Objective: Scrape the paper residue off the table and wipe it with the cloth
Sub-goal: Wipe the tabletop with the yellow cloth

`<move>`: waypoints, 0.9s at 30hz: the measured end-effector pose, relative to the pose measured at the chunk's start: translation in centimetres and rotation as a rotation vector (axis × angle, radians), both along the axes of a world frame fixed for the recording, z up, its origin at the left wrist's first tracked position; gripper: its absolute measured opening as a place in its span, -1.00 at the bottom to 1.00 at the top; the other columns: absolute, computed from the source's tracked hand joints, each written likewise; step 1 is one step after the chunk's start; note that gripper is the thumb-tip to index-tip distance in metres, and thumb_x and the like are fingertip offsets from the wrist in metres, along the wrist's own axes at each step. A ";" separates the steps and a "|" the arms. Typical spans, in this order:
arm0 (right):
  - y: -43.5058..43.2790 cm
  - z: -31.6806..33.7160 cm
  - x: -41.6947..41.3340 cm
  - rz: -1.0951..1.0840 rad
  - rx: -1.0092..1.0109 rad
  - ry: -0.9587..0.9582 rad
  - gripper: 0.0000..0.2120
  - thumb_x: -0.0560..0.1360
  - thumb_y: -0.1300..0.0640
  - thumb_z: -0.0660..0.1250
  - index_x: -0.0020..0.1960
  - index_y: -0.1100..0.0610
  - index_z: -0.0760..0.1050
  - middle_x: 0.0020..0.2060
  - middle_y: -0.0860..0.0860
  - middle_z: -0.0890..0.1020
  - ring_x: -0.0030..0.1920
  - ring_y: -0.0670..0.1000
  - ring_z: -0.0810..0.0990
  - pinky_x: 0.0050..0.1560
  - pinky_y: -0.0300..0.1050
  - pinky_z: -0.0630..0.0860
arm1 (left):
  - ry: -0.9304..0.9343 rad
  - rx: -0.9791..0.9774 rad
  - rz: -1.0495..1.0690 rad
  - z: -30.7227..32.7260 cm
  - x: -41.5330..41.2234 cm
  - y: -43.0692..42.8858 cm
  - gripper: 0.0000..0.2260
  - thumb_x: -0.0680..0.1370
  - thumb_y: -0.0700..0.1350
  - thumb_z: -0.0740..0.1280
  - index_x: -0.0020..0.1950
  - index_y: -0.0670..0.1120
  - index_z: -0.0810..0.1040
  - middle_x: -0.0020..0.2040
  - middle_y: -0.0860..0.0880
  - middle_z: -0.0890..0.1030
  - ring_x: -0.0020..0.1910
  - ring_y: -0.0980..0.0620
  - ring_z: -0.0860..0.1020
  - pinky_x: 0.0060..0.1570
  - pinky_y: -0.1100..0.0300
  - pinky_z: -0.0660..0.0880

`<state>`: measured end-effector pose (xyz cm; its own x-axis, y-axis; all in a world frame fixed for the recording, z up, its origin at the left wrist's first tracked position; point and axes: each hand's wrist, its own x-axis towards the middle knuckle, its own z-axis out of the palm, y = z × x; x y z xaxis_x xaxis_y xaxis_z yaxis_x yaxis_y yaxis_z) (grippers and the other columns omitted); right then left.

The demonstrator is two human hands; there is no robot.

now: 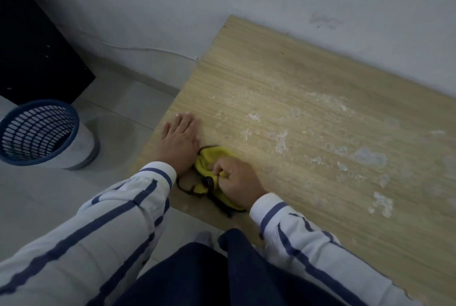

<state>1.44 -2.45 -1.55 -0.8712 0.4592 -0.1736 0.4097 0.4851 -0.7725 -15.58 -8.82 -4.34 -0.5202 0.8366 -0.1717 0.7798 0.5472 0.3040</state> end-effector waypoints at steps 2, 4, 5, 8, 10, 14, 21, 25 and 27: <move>2.3 0.4 1.1 -0.220 0.014 0.060 -0.83 0.36 0.13 0.12 -0.18 0.05 0.49 -0.04 0.09 0.65 -0.12 0.08 0.56 -0.13 -0.13 0.46 | -0.006 0.010 -0.010 0.1 0.2 1.0 -0.56 0.65 -0.01 -0.04 0.54 -0.01 0.05 0.56 -0.02 0.00 0.53 -0.04 -0.10 0.48 -0.02 -0.16; 6.8 0.5 3.1 -0.641 0.170 0.019 -0.84 0.43 0.23 0.18 -0.09 0.10 0.52 -0.04 0.10 0.63 -0.09 0.11 0.55 -0.12 -0.15 0.41 | -0.009 0.012 -0.026 0.1 0.8 2.1 -0.55 0.65 0.00 -0.04 0.54 -0.01 0.05 0.56 -0.01 -0.01 0.53 -0.03 -0.10 0.49 -0.02 -0.16; 9.0 0.4 4.2 -0.805 0.227 -0.052 -0.83 0.45 0.27 0.19 -0.04 0.15 0.51 -0.11 0.11 0.59 -0.14 0.13 0.51 -0.16 -0.14 0.35 | -0.007 0.015 -0.038 0.1 1.3 2.8 -0.55 0.65 0.00 -0.03 0.54 -0.02 0.05 0.56 -0.01 -0.01 0.53 -0.04 -0.10 0.49 -0.03 -0.16; 11.7 -0.5 4.8 -0.846 0.426 -0.141 -0.90 0.41 0.21 0.21 -0.17 0.19 0.49 -0.30 0.10 0.50 -0.29 0.13 0.42 -0.21 -0.05 0.37 | -0.019 0.024 -0.057 -0.1 3.1 5.0 -0.55 0.64 -0.01 -0.03 0.54 -0.04 0.05 0.56 -0.03 0.00 0.53 -0.04 -0.10 0.48 -0.04 -0.18; 10.1 -1.2 3.1 -0.576 0.416 -0.079 -0.91 0.35 0.27 0.22 -0.23 0.20 0.50 -0.27 0.17 0.55 -0.22 0.18 0.47 -0.13 0.04 0.47 | -0.020 0.017 -0.053 -0.1 4.0 6.5 -0.54 0.64 -0.02 -0.01 0.54 -0.05 0.05 0.56 -0.03 -0.01 0.53 -0.05 -0.11 0.47 -0.05 -0.18; 9.7 0.0 3.0 -0.381 0.137 0.046 -0.73 0.38 0.37 0.19 -0.01 0.22 0.56 0.06 0.18 0.61 0.09 0.18 0.52 0.11 -0.10 0.41 | -0.012 -0.018 -0.089 0.2 5.3 9.6 -0.46 0.60 -0.08 0.10 0.55 -0.06 0.00 0.56 -0.03 -0.05 0.53 -0.06 -0.13 0.47 -0.06 -0.19; 19.0 -0.6 10.7 -0.898 0.355 -0.136 -0.84 0.41 0.36 0.23 -0.04 0.25 0.51 -0.04 0.22 0.58 -0.02 0.24 0.53 -0.11 -0.10 0.38 | -0.042 0.017 -0.039 0.0 8.7 15.1 -0.53 0.63 -0.02 0.00 0.54 -0.06 0.04 0.56 -0.03 -0.01 0.53 -0.05 -0.10 0.47 -0.06 -0.18; 15.8 -1.9 8.1 -0.449 0.252 0.007 -0.72 0.38 0.40 0.22 0.06 0.29 0.53 0.04 0.22 0.59 0.07 0.21 0.52 0.08 -0.21 0.34 | -0.045 0.044 -0.018 -0.1 10.0 17.7 -0.55 0.63 -0.03 -0.03 0.53 -0.07 0.09 0.56 -0.05 0.04 0.53 -0.06 -0.07 0.48 -0.10 -0.14; 17.4 -0.8 9.0 -0.576 0.249 0.098 -0.73 0.35 0.39 0.20 -0.01 0.27 0.56 0.05 0.18 0.61 0.08 0.13 0.53 0.06 -0.34 0.27 | -0.041 0.020 -0.019 -0.2 10.3 18.4 -0.53 0.62 -0.05 -0.04 0.54 -0.07 0.04 0.56 -0.04 0.00 0.53 -0.06 -0.10 0.48 -0.10 -0.16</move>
<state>10.42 14.90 -2.40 -0.4788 0.8754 0.0670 0.5914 0.3780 -0.7123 -5.31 9.63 -4.52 -0.4974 0.8495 -0.1758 0.7765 0.5263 0.3464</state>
